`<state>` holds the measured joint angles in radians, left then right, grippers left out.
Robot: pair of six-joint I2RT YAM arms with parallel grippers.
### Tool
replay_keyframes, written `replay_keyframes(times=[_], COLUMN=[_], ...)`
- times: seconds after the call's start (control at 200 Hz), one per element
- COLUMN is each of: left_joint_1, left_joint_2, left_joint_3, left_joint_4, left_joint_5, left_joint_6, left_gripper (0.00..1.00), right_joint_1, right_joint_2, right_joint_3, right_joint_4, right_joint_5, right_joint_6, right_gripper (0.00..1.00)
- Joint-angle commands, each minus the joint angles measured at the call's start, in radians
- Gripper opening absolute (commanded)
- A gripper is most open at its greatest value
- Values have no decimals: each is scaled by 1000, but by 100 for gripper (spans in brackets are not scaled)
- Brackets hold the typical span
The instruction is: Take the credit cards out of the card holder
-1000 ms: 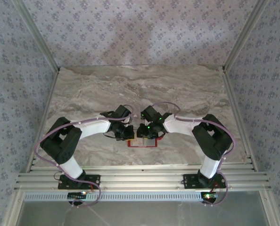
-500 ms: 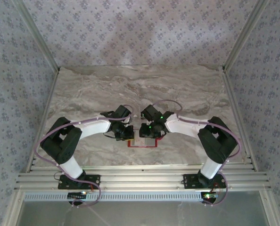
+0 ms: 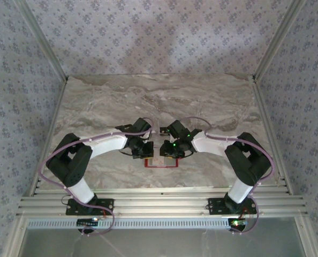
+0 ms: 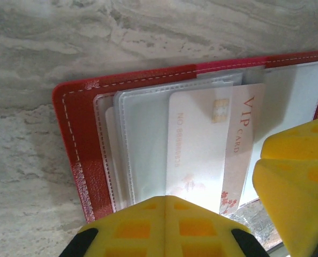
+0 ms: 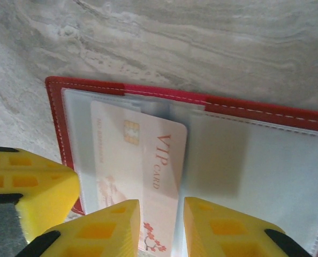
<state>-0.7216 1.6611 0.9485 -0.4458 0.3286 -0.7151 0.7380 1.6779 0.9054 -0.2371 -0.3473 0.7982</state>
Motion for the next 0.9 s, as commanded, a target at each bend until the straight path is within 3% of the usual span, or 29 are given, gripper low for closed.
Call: replay_keyframes(times=[0.0, 0.895], left_joint_1=[-8, -10], left_joint_2=[39, 104], left_joint_3=[18, -3], left_joint_4=[-21, -71], left_joint_5=[-2, -76], left_joint_6=[18, 51], left_gripper=[7, 7], right_joint_1=[-6, -15], right_joint_2=[21, -35], right_joint_3=[-16, -58], right_joint_4=[46, 26], right_joint_5=[-44, 2], right_joint_6=[23, 25], right_gripper=[28, 28])
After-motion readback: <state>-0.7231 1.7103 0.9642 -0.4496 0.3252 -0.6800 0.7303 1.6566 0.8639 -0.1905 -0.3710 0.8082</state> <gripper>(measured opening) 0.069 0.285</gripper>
